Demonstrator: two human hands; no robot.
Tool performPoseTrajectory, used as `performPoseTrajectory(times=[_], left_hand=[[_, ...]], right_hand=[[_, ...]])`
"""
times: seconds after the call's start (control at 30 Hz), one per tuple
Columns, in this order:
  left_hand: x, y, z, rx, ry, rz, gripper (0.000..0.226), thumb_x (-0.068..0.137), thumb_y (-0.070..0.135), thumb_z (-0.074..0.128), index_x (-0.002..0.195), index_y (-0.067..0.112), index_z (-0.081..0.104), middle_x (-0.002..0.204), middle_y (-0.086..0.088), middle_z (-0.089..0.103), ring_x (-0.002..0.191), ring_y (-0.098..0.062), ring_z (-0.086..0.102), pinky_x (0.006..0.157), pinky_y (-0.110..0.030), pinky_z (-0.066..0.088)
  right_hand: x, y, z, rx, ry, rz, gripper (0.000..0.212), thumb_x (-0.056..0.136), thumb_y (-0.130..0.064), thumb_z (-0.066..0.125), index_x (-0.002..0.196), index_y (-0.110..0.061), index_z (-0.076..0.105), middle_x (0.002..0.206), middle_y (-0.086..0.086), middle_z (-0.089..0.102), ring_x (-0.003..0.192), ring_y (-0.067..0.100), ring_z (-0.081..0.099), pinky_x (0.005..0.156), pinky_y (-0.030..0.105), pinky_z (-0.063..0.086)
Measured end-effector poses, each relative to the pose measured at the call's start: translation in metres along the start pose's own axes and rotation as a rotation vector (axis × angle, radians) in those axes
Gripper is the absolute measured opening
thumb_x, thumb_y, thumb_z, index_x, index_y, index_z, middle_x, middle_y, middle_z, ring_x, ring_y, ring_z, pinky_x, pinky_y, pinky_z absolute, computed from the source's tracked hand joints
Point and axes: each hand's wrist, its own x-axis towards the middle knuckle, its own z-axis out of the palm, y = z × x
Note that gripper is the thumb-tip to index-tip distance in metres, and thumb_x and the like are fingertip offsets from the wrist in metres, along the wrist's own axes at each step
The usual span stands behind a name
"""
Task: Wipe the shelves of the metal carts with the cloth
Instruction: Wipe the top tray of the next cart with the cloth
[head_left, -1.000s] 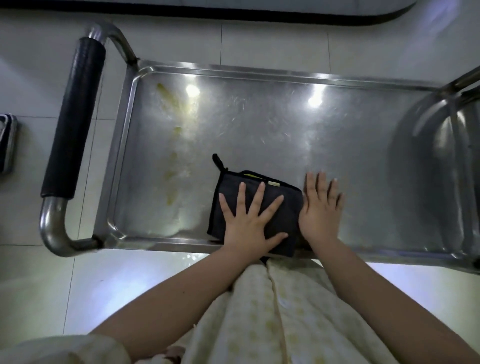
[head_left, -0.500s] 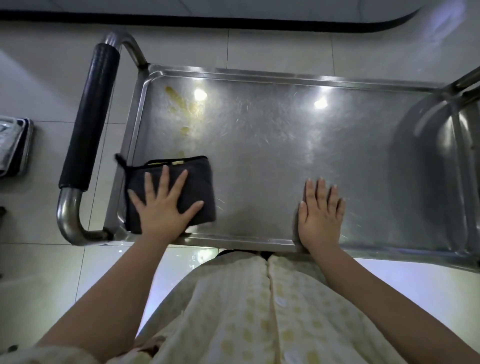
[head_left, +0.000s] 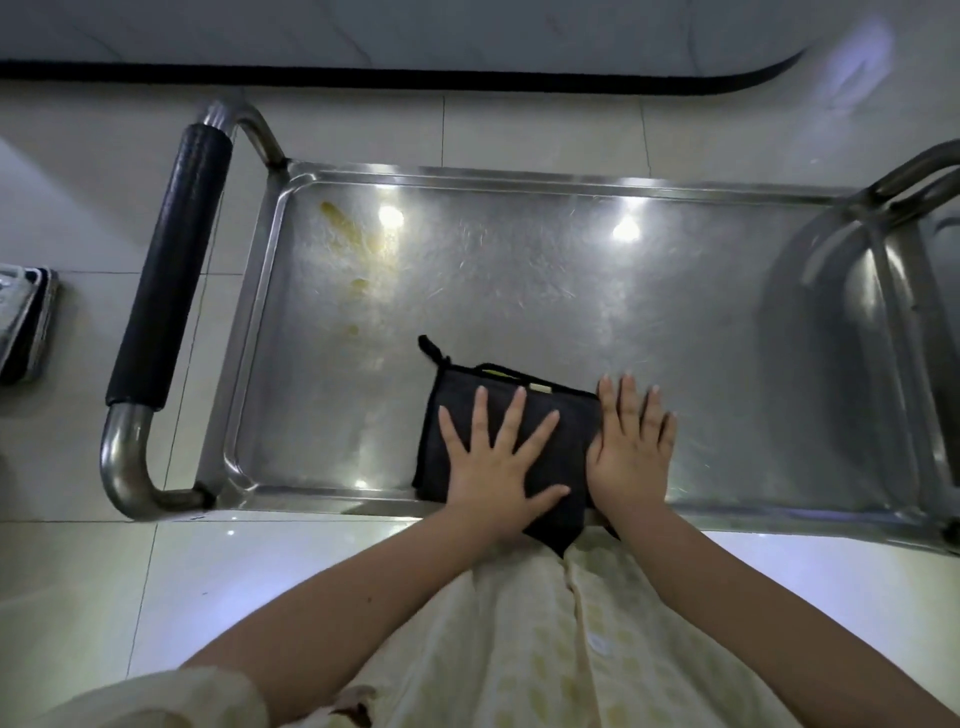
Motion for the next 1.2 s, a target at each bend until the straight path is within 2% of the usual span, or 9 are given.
performPoseTrajectory(times=[0.07,0.17,0.3,0.47,0.6,0.7,0.8,1.03,1.2], left_hand=[[0.009,0.003,-0.006,-0.016,-0.02,0.024,0.084,0.081,0.084,0.019,0.146,0.05,-0.021,0.157,0.003,-0.031,0.138,-0.04,-0.037,0.1,-0.075,-0.017],[0.016,-0.021,-0.011,-0.035,0.013,0.009,0.082,0.079,0.086,0.021,0.145,0.055,-0.017,0.159,0.01,-0.026,0.142,-0.034,-0.031,0.103,-0.073,-0.016],[0.016,-0.085,-0.016,-0.065,0.107,-0.246,0.082,0.075,0.089,0.021,0.144,0.059,-0.011,0.161,0.015,-0.018,0.147,-0.032,-0.018,0.107,-0.069,-0.015],[0.019,-0.165,-0.028,-0.126,0.137,-0.505,0.079,0.079,0.086,0.019,0.146,0.056,-0.009,0.163,0.009,-0.009,0.148,-0.034,-0.015,0.108,-0.072,-0.009],[0.02,-0.159,-0.028,-0.083,0.133,-0.515,0.078,0.08,0.084,0.011,0.147,0.052,-0.014,0.163,0.007,-0.013,0.146,-0.037,-0.017,0.108,-0.072,-0.008],[0.019,-0.161,-0.028,-0.099,0.141,-0.519,0.078,0.081,0.084,0.01,0.147,0.052,-0.014,0.163,0.006,-0.013,0.146,-0.036,-0.017,0.108,-0.072,-0.008],[0.02,-0.162,-0.026,-0.101,0.143,-0.518,0.078,0.08,0.085,0.01,0.147,0.052,-0.013,0.163,0.006,-0.013,0.147,-0.036,-0.017,0.108,-0.071,-0.009],[0.023,-0.165,-0.027,-0.103,0.159,-0.519,0.08,0.08,0.086,0.016,0.149,0.053,-0.007,0.163,0.009,-0.011,0.148,-0.034,-0.015,0.109,-0.069,-0.011],[0.067,-0.204,-0.056,-0.093,0.117,-0.487,0.08,0.079,0.087,0.018,0.147,0.055,-0.009,0.162,0.011,-0.012,0.147,-0.031,-0.018,0.109,-0.069,-0.011]], right_hand=[[0.001,0.002,0.0,0.006,0.005,-0.005,0.065,0.089,-0.031,0.024,0.153,-0.02,0.03,0.16,0.007,0.026,0.146,0.038,0.02,0.117,0.056,0.011],[0.001,0.001,0.0,0.01,0.007,0.008,0.061,0.095,-0.038,0.021,0.154,-0.023,0.026,0.162,0.005,0.02,0.148,0.035,0.015,0.118,0.051,0.005],[-0.001,0.002,0.001,-0.028,-0.025,-0.006,0.063,0.097,-0.047,0.008,0.157,-0.027,0.011,0.164,0.002,0.005,0.15,0.031,0.002,0.119,0.044,-0.007],[-0.002,0.001,-0.006,0.009,-0.084,0.019,0.065,0.095,-0.052,0.003,0.156,-0.031,0.003,0.164,-0.001,-0.002,0.15,0.029,-0.005,0.118,0.044,-0.01],[0.021,-0.026,-0.015,-0.042,-0.207,0.01,0.058,0.1,-0.052,0.011,0.153,-0.039,-0.011,0.161,-0.011,-0.018,0.147,0.032,-0.021,0.113,0.061,-0.014],[0.058,-0.062,-0.022,-0.054,-0.229,-0.086,0.057,0.101,-0.052,0.01,0.15,-0.042,-0.016,0.16,-0.008,-0.023,0.143,0.041,-0.026,0.109,0.067,-0.016],[0.089,-0.087,-0.023,-0.091,-0.218,-0.13,0.057,0.1,-0.053,0.008,0.148,-0.043,-0.02,0.161,-0.004,-0.023,0.143,0.045,-0.024,0.107,0.072,-0.012],[0.094,-0.089,-0.018,-0.102,-0.154,-0.146,0.058,0.099,-0.054,0.009,0.15,-0.044,-0.018,0.162,-0.003,-0.018,0.144,0.045,-0.021,0.109,0.071,-0.01],[0.095,-0.089,-0.012,-0.08,-0.122,-0.149,0.06,0.096,-0.055,0.009,0.151,-0.044,-0.012,0.163,-0.003,-0.011,0.145,0.045,-0.016,0.109,0.069,-0.011]])
